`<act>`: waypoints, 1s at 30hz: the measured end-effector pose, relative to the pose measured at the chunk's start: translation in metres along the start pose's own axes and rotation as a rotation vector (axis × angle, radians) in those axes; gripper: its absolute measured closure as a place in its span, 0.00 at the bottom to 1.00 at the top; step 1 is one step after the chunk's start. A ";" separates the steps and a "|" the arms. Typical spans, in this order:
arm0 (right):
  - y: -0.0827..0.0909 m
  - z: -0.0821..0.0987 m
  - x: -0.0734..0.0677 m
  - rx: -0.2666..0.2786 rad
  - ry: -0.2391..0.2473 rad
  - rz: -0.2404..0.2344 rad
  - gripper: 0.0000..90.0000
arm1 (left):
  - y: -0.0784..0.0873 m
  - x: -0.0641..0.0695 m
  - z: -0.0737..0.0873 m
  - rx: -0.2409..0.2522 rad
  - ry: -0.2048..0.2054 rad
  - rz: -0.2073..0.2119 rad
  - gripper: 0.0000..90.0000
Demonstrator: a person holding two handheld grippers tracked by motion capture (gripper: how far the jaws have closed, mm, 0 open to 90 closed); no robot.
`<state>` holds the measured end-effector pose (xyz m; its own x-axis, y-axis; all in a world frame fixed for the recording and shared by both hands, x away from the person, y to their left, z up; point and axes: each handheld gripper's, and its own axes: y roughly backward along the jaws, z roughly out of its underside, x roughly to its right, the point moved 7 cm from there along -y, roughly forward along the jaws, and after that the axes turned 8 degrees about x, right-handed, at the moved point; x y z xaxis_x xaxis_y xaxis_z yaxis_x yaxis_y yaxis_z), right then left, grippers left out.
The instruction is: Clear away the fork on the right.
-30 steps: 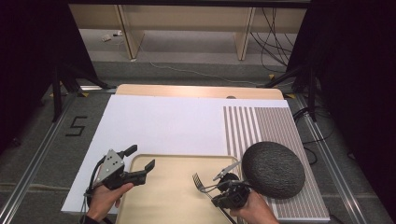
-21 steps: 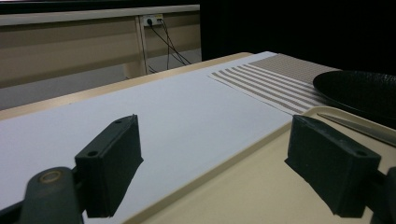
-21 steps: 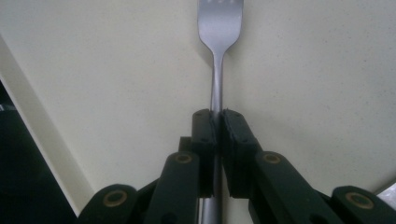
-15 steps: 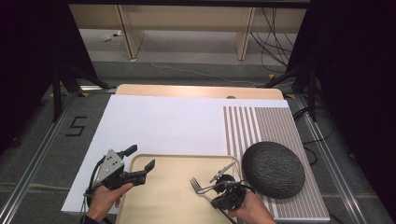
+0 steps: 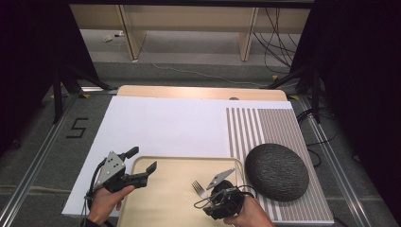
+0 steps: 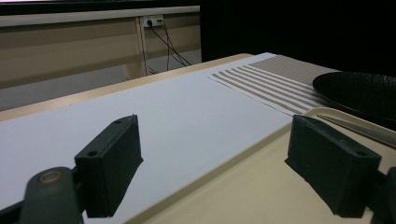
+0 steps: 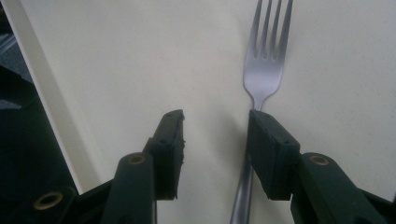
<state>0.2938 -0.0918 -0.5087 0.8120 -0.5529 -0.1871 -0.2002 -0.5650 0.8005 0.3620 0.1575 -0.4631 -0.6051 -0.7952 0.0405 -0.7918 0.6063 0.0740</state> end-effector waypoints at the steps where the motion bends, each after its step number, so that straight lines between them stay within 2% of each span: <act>1: 0.000 -0.001 0.000 0.014 0.003 0.003 0.67 | 0.000 0.000 0.000 0.001 0.000 0.000 0.19; 6: 0.000 -0.002 -0.003 0.063 0.021 0.007 0.75 | 0.000 0.000 0.000 0.003 0.001 0.000 0.19; 9: 0.000 -0.001 -0.004 0.081 0.031 0.015 0.85 | 0.000 0.000 -0.001 0.005 0.004 -0.001 0.19; 15: -0.002 0.001 -0.004 0.073 0.053 0.036 0.95 | 0.000 0.000 -0.001 0.005 0.002 0.001 0.19; 21: -0.005 0.003 -0.003 0.053 0.058 0.064 1.00 | 0.000 0.000 -0.001 0.005 0.001 0.000 0.19; 30: -0.008 0.006 0.000 0.025 0.048 0.098 1.00 | 0.000 0.000 -0.001 0.005 -0.001 -0.001 0.19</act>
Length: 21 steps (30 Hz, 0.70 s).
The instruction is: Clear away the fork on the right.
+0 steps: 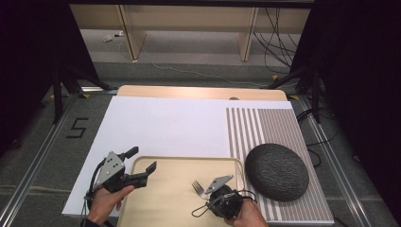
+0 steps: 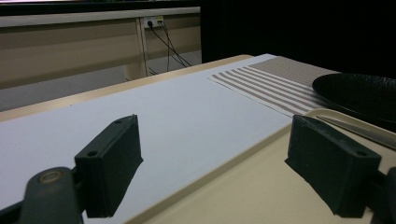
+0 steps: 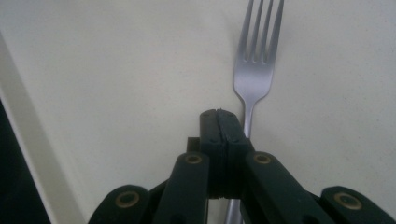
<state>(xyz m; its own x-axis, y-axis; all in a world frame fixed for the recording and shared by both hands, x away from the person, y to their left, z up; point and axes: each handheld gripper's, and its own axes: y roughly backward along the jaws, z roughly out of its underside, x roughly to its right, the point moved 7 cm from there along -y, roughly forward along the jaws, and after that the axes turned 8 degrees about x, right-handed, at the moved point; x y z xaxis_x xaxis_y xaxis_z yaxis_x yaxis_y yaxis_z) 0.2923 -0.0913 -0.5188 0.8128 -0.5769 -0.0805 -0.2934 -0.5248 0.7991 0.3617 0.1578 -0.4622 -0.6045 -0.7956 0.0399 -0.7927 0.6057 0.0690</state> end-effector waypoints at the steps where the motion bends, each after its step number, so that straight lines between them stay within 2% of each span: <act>1: 0.000 0.000 0.001 -0.001 0.002 0.004 1.00 | 0.000 0.000 0.000 -0.001 -0.001 0.000 0.19; 5: -0.002 0.003 0.004 -0.021 0.000 0.039 1.00 | 0.000 0.000 0.000 0.000 0.001 0.001 0.19; 8: -0.002 0.003 0.005 -0.023 -0.015 0.035 1.00 | 0.000 0.000 0.000 0.000 0.000 0.000 0.19; 21: 0.002 0.008 0.017 -0.049 -0.031 0.084 1.00 | 0.001 0.000 -0.001 0.000 -0.001 0.000 0.19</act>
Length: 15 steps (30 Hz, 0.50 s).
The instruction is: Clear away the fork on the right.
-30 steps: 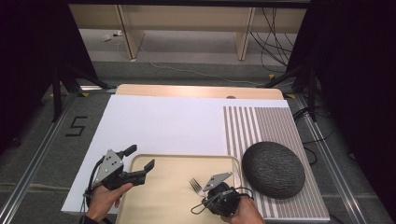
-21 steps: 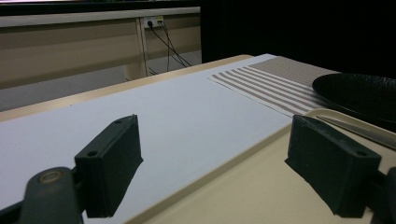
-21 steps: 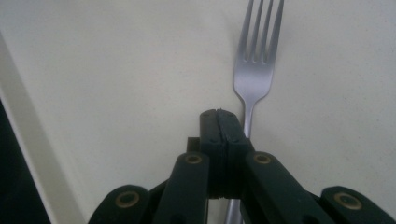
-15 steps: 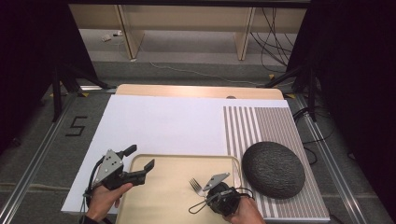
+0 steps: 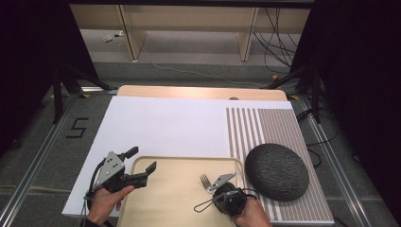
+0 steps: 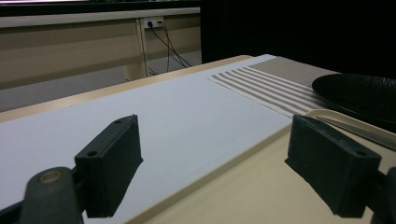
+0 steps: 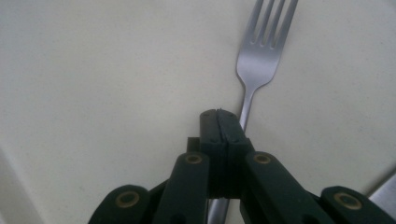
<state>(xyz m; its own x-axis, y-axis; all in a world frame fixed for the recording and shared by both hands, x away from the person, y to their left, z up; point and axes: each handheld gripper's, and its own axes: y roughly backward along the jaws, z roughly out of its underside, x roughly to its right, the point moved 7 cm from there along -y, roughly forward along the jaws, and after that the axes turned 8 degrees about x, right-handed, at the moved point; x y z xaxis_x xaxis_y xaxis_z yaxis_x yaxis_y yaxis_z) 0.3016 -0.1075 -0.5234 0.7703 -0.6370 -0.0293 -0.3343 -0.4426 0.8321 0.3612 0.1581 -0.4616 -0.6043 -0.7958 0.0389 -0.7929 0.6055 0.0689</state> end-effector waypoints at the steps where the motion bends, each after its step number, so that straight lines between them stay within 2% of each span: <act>1: 0.000 0.000 0.001 0.001 -0.002 0.007 1.00 | 0.000 0.000 0.000 0.006 0.003 0.005 0.19; 9: 0.004 0.004 0.010 -0.015 -0.024 0.032 1.00 | 0.000 0.001 0.000 0.001 0.004 0.002 0.19; 15: 0.006 0.008 0.016 -0.037 -0.061 0.046 1.00 | 0.000 0.001 0.000 0.005 0.005 0.005 0.19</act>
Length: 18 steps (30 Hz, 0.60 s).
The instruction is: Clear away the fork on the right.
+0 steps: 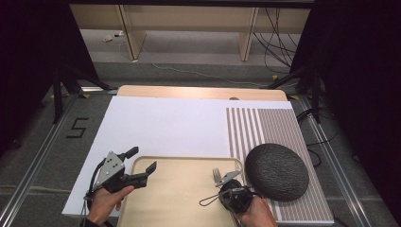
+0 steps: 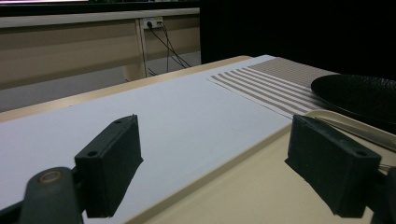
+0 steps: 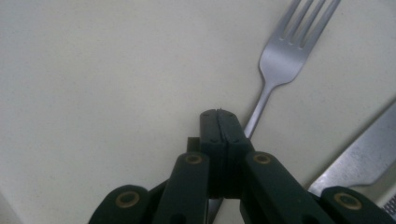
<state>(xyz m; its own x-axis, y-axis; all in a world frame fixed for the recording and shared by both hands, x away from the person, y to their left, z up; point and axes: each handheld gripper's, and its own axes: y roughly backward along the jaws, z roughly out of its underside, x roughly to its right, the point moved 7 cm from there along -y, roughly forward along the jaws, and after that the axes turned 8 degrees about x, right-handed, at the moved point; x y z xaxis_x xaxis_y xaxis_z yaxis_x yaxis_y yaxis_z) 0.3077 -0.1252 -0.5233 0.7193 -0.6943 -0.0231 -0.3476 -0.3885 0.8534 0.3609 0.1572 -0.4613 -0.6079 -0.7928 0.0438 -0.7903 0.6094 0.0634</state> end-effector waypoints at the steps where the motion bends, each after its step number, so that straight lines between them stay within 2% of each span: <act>1: 0.000 0.001 0.001 -0.004 -0.002 0.005 1.00 | 0.000 0.000 0.000 -0.001 -0.001 -0.001 0.19; 7: 0.003 0.006 0.007 -0.016 -0.027 0.007 1.00 | 0.001 0.000 0.000 -0.002 0.000 -0.003 0.19; 18: 0.005 0.009 0.013 -0.018 -0.033 0.010 1.00 | 0.001 0.000 -0.001 -0.001 -0.001 -0.002 0.19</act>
<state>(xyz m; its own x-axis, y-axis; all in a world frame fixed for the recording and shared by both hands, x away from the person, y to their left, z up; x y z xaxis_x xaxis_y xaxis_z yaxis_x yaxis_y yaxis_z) 0.3093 -0.1418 -0.5239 0.6957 -0.7177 -0.0312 -0.3437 -0.3707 0.8628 0.3603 0.1576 -0.4607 -0.6065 -0.7939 0.0425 -0.7913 0.6080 0.0644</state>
